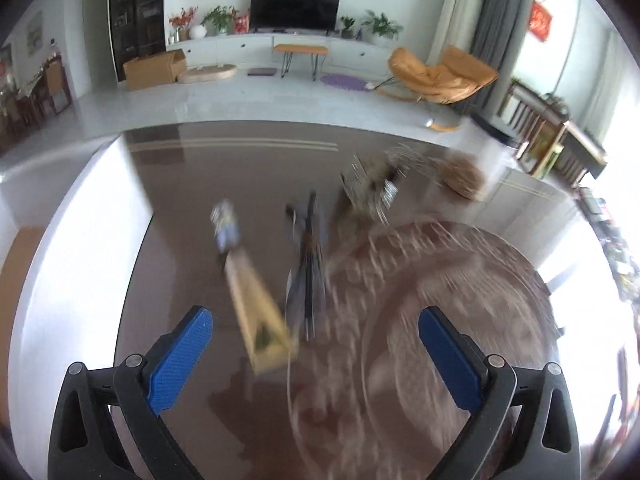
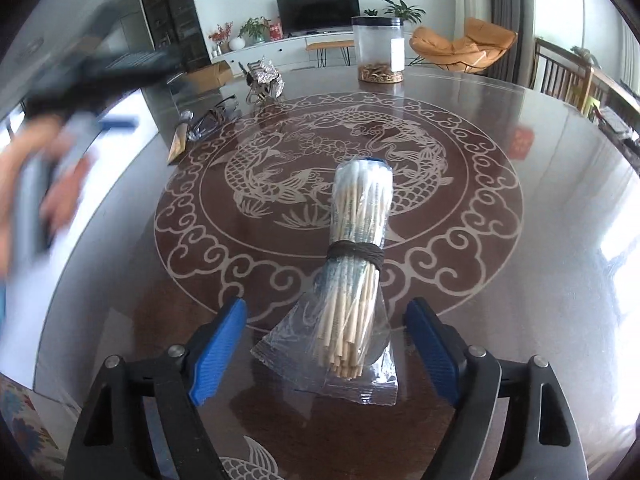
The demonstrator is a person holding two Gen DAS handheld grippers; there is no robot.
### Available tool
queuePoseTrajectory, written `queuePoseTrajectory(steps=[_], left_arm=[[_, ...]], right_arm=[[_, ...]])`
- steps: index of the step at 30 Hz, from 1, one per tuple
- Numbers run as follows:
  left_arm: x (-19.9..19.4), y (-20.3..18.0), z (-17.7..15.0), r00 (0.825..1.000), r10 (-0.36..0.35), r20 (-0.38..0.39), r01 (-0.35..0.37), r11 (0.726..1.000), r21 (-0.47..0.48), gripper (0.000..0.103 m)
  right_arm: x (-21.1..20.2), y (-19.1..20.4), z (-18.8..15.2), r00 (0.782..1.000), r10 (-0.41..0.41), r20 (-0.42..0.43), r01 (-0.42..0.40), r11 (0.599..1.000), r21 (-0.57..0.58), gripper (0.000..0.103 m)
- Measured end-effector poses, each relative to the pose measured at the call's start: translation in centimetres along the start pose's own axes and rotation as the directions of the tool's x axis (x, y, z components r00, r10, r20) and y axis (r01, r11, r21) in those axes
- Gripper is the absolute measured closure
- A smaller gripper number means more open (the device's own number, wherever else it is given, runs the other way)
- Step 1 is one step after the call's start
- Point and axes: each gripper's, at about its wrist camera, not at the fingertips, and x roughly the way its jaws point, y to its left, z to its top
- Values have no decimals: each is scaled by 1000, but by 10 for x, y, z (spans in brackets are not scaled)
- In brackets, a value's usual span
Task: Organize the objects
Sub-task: 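Grasp the bagged cotton swab bundle with the right gripper and lift it, then grasp the rimless glasses with the left gripper while the right gripper holds the swabs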
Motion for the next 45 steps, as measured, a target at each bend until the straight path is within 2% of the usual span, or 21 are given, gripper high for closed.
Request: queuePoseTrajectory(steps=[4, 7, 8, 10, 11, 12, 14, 18, 22, 26, 28, 29, 30, 31, 32, 34, 37, 45], left_arm=[[57, -11, 32, 990, 118, -75, -109, 987, 118, 0], [82, -14, 36, 982, 152, -113, -135, 980, 148, 2], [82, -15, 36, 981, 167, -95, -151, 977, 153, 3], [84, -19, 39, 986, 141, -88, -125, 979, 160, 31], [86, -21, 38, 987, 124, -105, -107, 981, 160, 64], [86, -23, 36, 990, 96, -104, -79, 984, 159, 81], [81, -31, 29, 991, 99, -93, -81, 981, 178, 90], [55, -49, -13, 996, 43, -74, -26, 975, 221, 90], [3, -49, -88, 997, -26, -67, 41, 971, 236, 90], [-43, -43, -152, 999, -37, -10, 39, 962, 270, 89], [-57, -35, -170, 999, -41, 9, 37, 963, 268, 81], [-60, -33, -175, 999, -37, 17, 31, 963, 267, 59], [-59, -28, -177, 999, -23, 24, 15, 963, 269, 22], [-58, -25, -179, 1000, -5, 17, 0, 962, 273, 4], [-54, -24, -180, 1000, -9, 3, 8, 964, 267, 0], [-48, -16, -176, 998, -53, -29, 58, 970, 235, 0], [-44, -18, -177, 998, -52, -25, 57, 969, 239, 0], [-43, -19, -180, 998, -54, -19, 57, 970, 236, 0]], right_arm=[[4, 1, 0, 1000, -13, -4, 13, 1000, -15, 19], [5, 0, 2, 1000, -2, -1, 2, 1000, -8, 19], [5, 0, 2, 1000, 1, -1, -1, 1000, -6, 18], [6, 0, 3, 1000, 3, -1, -3, 1000, -6, 17], [6, 0, 3, 1000, 4, -1, -4, 1000, -8, 16], [6, 1, 3, 1000, 3, -2, -3, 1000, -10, 16], [6, 2, 2, 1000, 0, -4, 0, 1000, -14, 15], [5, 2, 2, 1000, 2, -3, -2, 1000, -12, 15], [5, 2, 1, 1000, -12, -11, 12, 1000, -9, 15], [5, 2, 0, 999, -41, -22, 41, 999, -7, 9], [5, 3, -1, 997, -67, -31, 66, 998, -15, 9], [5, 3, -1, 997, -73, -33, 72, 997, -17, 9], [5, 4, -2, 996, -78, -35, 77, 997, -19, 8], [5, 4, -2, 996, -80, -36, 79, 997, -19, 7], [6, 4, -2, 996, -82, -38, 81, 997, -19, 6], [7, 3, -1, 995, -85, -44, 84, 996, -18, 4], [9, 3, -1, 996, -80, -48, 79, 997, -19, 0], [12, 6, -1, 994, -96, -57, 94, 995, -36, 0]])
